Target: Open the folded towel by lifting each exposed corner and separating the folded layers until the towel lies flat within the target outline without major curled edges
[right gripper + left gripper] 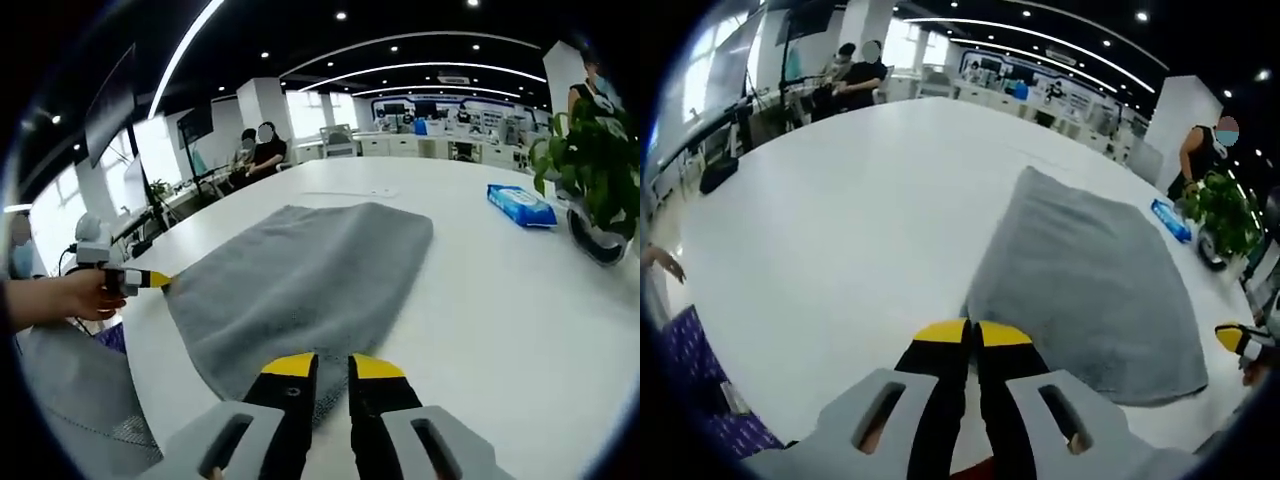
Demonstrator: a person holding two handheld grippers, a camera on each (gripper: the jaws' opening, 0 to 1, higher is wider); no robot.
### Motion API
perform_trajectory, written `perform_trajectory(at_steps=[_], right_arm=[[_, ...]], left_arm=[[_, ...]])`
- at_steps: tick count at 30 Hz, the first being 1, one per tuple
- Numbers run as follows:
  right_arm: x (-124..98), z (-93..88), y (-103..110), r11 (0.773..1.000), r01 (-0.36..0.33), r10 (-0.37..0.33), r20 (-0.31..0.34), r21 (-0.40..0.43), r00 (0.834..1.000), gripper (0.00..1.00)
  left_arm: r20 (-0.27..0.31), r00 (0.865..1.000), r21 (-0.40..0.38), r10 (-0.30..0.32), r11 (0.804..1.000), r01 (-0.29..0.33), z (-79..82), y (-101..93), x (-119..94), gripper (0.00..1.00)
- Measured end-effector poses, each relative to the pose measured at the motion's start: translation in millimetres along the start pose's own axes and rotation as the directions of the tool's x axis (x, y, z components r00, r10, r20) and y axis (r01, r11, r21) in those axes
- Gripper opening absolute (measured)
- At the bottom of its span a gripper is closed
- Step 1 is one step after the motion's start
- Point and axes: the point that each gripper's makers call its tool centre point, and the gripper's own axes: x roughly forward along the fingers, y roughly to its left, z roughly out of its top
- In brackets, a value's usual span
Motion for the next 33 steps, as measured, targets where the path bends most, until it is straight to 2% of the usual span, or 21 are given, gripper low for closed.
perform_trajectory(at_steps=[4,15,20,25,33], right_arm=[[1,-0.3,0,1.000,0.000,0.000,-0.001,0.001,1.000,0.09],[1,0.0,-2,1.000,0.002,-0.002,0.000,0.009,1.000,0.09],[1,0.0,-3,1.000,0.004,-0.004,0.000,0.008,1.000,0.09],[1,0.2,-4,1.000,0.008,-0.008,0.000,0.009,1.000,0.08],[0,-0.3,-3,1.000,0.007,-0.007,-0.002,0.013,1.000,0.08]], left_arm=[[-0.007,1.000,0.012,0.013,1.000,-0.013,-0.7,2.5,1,0.03],[-0.032,0.998,0.008,0.048,0.999,-0.047,-7.2,9.9,3,0.17],[-0.033,0.999,-0.003,0.024,1.000,-0.025,-7.3,5.3,3,0.13],[-0.012,0.999,0.075,0.045,0.996,-0.044,1.3,6.5,-2,0.06],[-0.010,1.000,0.115,0.025,0.993,-0.024,5.4,4.0,1,0.01]])
